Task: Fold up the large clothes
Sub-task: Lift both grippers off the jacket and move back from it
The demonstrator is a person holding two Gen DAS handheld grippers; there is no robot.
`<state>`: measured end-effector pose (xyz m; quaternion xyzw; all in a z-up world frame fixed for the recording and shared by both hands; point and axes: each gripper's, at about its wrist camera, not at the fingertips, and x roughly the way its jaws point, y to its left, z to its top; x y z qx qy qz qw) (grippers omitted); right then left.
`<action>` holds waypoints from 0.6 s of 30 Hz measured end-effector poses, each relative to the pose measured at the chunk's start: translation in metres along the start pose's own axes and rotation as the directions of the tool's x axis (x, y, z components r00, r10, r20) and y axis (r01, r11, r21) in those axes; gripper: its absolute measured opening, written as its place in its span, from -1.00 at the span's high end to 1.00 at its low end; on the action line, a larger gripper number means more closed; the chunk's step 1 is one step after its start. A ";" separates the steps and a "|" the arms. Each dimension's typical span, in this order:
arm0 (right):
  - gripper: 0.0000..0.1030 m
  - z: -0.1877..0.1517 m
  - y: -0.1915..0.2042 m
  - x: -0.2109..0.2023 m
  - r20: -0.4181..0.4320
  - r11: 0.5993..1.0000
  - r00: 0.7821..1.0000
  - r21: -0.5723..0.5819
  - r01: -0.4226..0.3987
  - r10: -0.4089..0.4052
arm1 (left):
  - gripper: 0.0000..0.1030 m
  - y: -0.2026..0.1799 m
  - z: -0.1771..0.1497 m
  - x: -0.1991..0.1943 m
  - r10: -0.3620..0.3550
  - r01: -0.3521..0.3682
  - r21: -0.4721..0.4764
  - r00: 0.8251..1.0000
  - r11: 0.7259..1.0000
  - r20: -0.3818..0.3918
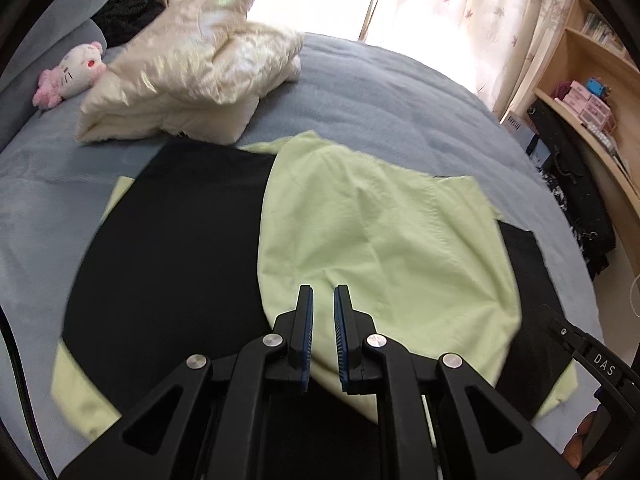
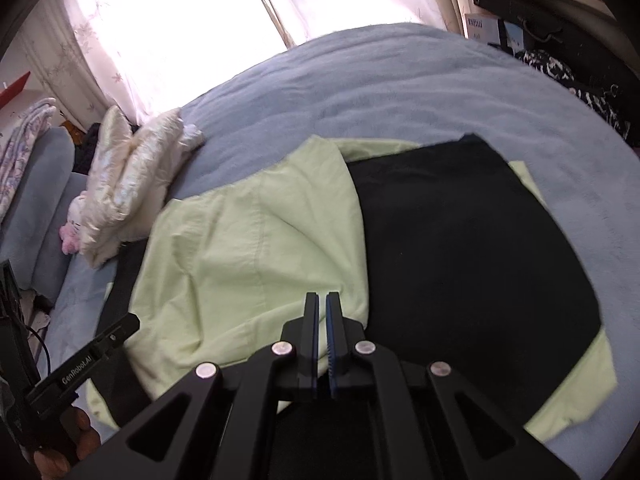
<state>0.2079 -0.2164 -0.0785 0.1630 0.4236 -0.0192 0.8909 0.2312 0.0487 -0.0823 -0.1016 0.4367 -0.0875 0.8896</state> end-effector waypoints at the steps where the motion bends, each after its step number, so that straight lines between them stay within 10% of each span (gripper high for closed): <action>1: 0.94 -0.001 0.002 -0.007 0.008 1.000 1.000 -0.003 0.000 0.000 | 0.84 -0.002 -0.003 -0.012 -0.005 0.005 0.004 1.000 1.000 0.011; 18: 0.60 -0.039 0.038 -0.174 0.169 0.993 0.985 -0.114 -0.023 0.043 | 0.84 -0.004 -0.052 -0.162 -0.037 0.032 0.056 0.995 0.998 0.096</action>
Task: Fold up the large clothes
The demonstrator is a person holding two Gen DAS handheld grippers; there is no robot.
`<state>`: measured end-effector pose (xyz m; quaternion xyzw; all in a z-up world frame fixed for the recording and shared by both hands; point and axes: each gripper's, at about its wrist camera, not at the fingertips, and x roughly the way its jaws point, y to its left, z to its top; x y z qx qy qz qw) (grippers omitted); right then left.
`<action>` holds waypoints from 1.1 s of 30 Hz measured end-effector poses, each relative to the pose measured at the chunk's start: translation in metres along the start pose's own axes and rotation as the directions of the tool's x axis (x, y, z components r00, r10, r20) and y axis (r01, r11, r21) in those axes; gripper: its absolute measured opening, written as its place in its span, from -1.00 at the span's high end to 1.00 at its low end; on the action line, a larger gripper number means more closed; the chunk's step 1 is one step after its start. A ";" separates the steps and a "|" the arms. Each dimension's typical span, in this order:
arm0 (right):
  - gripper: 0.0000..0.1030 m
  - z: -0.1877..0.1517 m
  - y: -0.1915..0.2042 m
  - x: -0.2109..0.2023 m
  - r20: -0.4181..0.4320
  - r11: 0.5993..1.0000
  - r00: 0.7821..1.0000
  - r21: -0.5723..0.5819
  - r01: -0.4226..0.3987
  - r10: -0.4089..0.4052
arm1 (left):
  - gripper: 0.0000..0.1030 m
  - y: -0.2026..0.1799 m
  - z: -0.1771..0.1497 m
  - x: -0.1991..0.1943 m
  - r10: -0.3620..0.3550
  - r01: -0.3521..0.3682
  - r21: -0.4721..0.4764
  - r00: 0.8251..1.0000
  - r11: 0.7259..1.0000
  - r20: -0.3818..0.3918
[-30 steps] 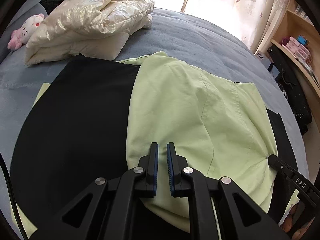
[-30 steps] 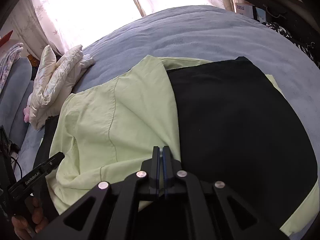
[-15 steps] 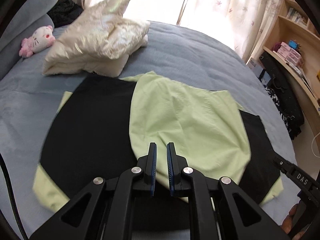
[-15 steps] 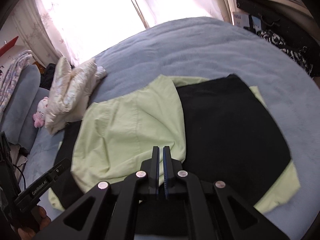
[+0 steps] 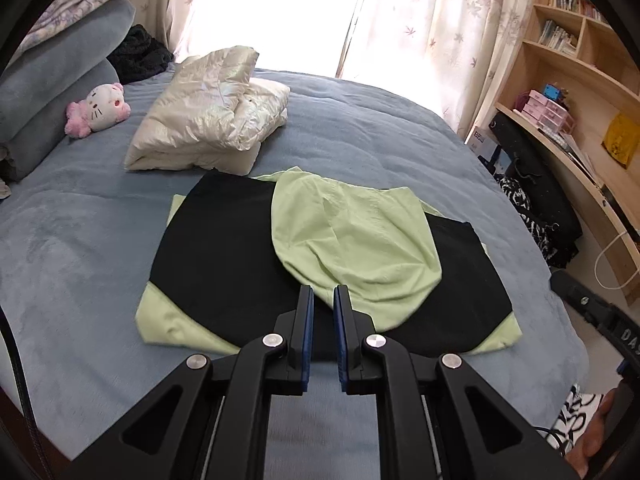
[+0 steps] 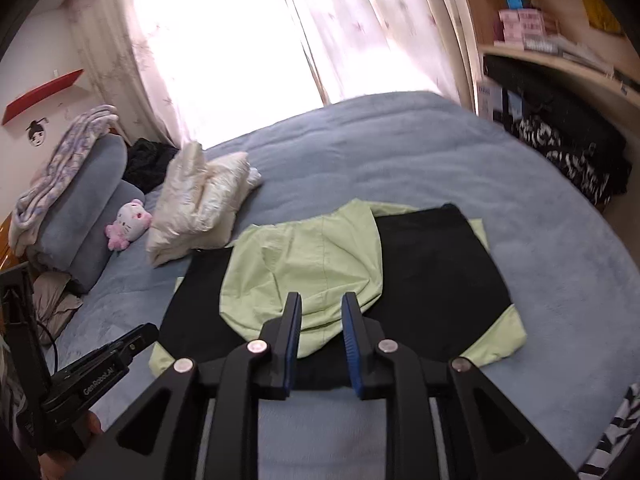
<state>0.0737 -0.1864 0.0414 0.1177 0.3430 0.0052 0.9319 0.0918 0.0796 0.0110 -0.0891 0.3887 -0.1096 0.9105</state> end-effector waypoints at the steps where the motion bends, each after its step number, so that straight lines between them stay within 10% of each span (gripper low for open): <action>1: 0.60 -0.002 0.003 -0.012 0.010 1.000 1.000 -0.009 -0.002 0.002 | 0.84 0.000 -0.004 -0.008 -0.006 0.006 0.002 1.000 1.000 0.002; 11: 0.59 -0.013 0.020 -0.083 0.001 0.994 0.997 -0.072 -0.079 0.079 | 0.84 -0.006 -0.032 -0.045 -0.035 0.035 0.037 0.999 0.999 -0.009; 14: 0.24 -0.016 0.027 -0.093 0.029 0.992 0.997 -0.111 -0.067 0.070 | 0.84 -0.005 -0.036 -0.042 -0.042 0.043 0.033 0.999 0.999 -0.024; 21: 0.21 -0.032 0.029 -0.052 0.019 0.990 0.999 -0.136 -0.043 0.046 | 0.59 0.018 -0.052 -0.003 -0.071 0.065 -0.056 0.992 0.996 -0.101; 28: 0.21 -0.049 0.023 0.012 -0.043 0.993 0.998 -0.112 -0.049 0.045 | 0.41 0.071 -0.083 0.077 -0.284 0.221 -0.336 0.946 0.916 -0.153; 33: 0.31 -0.052 0.025 0.050 -0.060 0.989 0.996 -0.125 -0.076 0.069 | 0.41 0.095 -0.092 0.125 -0.269 0.185 -0.442 0.954 0.878 -0.134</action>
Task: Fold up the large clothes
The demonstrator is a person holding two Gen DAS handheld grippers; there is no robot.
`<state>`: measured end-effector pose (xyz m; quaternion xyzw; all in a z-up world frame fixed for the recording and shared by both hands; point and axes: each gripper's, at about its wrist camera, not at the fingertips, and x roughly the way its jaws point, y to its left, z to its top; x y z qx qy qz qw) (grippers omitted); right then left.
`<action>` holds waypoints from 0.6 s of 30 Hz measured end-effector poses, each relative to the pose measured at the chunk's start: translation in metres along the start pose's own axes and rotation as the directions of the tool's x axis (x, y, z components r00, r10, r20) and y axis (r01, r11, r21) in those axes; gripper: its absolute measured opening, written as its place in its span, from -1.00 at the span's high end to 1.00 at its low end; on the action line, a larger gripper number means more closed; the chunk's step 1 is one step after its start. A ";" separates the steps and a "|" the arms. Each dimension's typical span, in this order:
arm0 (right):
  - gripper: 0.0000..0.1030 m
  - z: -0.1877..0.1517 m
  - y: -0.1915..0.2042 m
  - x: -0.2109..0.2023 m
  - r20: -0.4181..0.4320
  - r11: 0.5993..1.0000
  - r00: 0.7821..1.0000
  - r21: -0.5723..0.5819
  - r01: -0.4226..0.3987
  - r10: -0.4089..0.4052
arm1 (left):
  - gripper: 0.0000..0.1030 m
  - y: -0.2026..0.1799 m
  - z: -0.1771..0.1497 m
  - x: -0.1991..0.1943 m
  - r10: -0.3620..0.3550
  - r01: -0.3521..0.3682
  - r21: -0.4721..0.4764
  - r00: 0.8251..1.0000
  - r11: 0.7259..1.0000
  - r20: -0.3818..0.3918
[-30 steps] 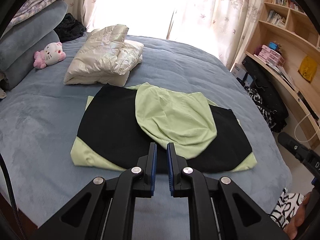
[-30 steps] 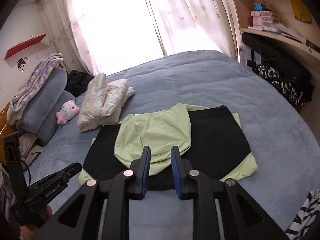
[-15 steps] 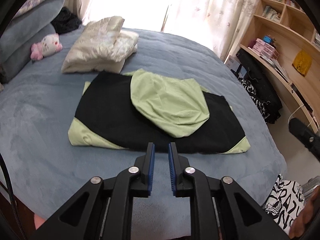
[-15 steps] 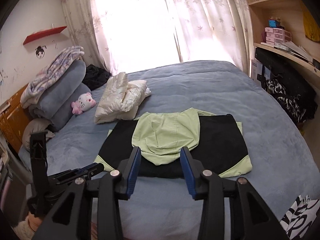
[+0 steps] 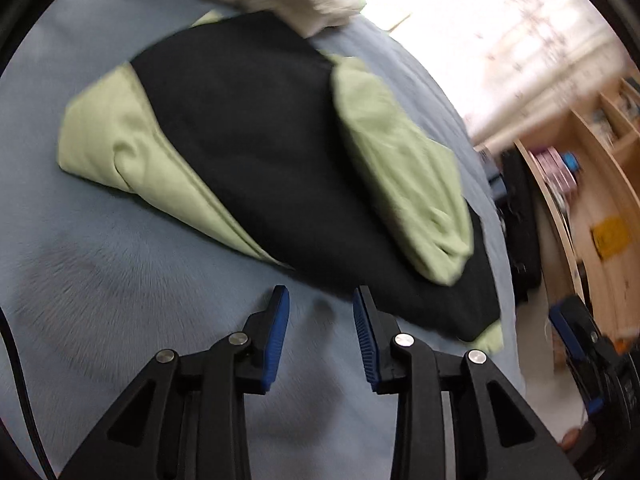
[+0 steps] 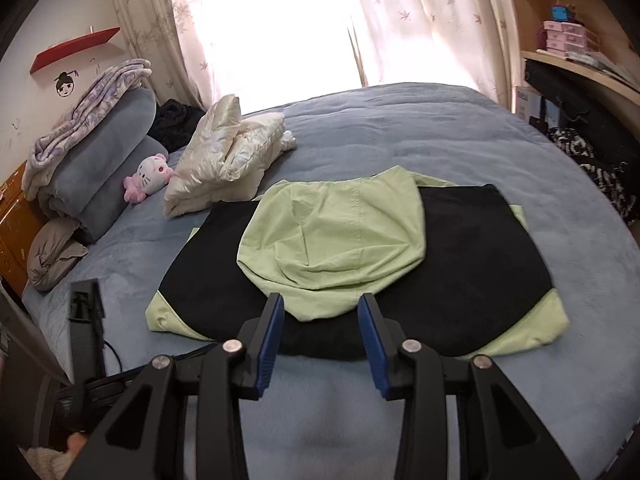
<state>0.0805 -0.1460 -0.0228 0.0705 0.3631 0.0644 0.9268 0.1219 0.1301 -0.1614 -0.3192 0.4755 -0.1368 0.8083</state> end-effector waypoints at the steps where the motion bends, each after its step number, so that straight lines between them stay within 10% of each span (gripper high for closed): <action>1: 0.34 0.000 0.000 0.007 -0.005 1.000 1.000 0.000 -0.007 0.007 | 0.41 0.007 0.004 0.010 -0.021 0.020 -0.038 1.000 0.999 -0.002; 18: 0.63 0.046 -0.009 0.127 -0.040 0.999 0.998 0.009 -0.045 0.046 | 0.35 0.000 0.058 0.053 -0.058 0.062 -0.090 0.997 0.994 0.041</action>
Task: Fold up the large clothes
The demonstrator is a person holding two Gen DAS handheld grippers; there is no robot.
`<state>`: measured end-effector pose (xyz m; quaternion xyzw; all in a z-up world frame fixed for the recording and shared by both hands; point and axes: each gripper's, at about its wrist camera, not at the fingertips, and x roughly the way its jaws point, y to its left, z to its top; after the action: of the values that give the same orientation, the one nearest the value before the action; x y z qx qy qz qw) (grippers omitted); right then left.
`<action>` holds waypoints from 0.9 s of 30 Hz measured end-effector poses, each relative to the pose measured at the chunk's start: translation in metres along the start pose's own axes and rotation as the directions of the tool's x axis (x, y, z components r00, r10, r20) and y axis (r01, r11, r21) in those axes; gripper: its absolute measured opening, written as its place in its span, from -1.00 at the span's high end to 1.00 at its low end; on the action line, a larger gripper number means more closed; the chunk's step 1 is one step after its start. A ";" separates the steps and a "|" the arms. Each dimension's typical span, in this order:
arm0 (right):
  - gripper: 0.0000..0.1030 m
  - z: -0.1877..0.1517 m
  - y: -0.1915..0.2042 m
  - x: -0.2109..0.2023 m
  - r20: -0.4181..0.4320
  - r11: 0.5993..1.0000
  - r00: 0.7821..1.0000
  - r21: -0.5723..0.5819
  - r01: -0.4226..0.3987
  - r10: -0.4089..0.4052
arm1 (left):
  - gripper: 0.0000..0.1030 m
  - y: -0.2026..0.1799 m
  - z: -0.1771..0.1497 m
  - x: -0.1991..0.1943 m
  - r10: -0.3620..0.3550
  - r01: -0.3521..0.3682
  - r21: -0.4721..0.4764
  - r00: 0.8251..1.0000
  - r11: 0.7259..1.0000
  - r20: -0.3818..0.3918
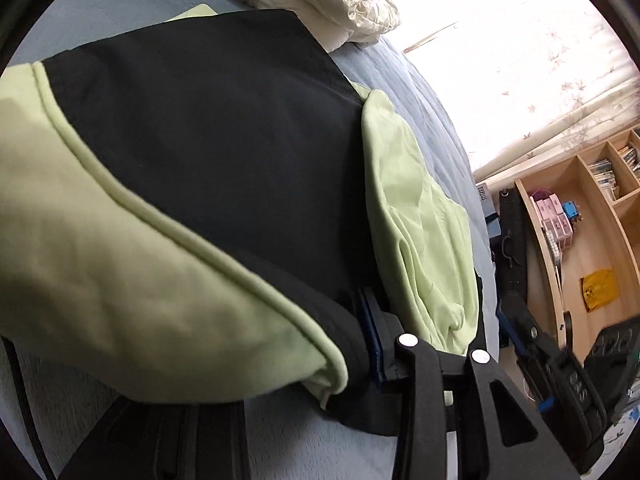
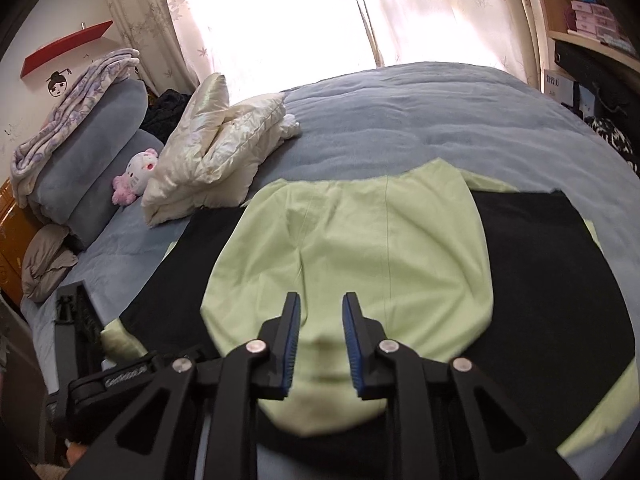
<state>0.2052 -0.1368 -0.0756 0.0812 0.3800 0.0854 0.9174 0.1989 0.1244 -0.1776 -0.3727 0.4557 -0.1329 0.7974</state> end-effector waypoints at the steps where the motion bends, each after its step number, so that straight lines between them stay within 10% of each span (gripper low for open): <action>1: 0.64 0.003 0.000 0.003 -0.002 1.000 1.000 0.000 0.002 -0.002 | 0.35 0.000 -0.001 -0.001 -0.001 0.001 0.002 1.000 1.000 0.002; 17: 0.64 -0.001 0.003 0.013 -0.057 0.999 0.998 0.035 -0.018 0.020 | 0.35 0.007 -0.010 -0.034 0.047 -0.047 0.026 0.999 0.999 -0.011; 27: 0.64 -0.005 0.013 0.008 -0.065 0.999 0.997 0.017 -0.035 0.036 | 0.30 0.041 -0.023 -0.056 0.031 -0.030 -0.151 1.000 0.988 0.003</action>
<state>0.2058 -0.1215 -0.0821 0.0925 0.4089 0.1012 0.9022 0.1438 0.1728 -0.1786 -0.4253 0.4679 -0.0849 0.7700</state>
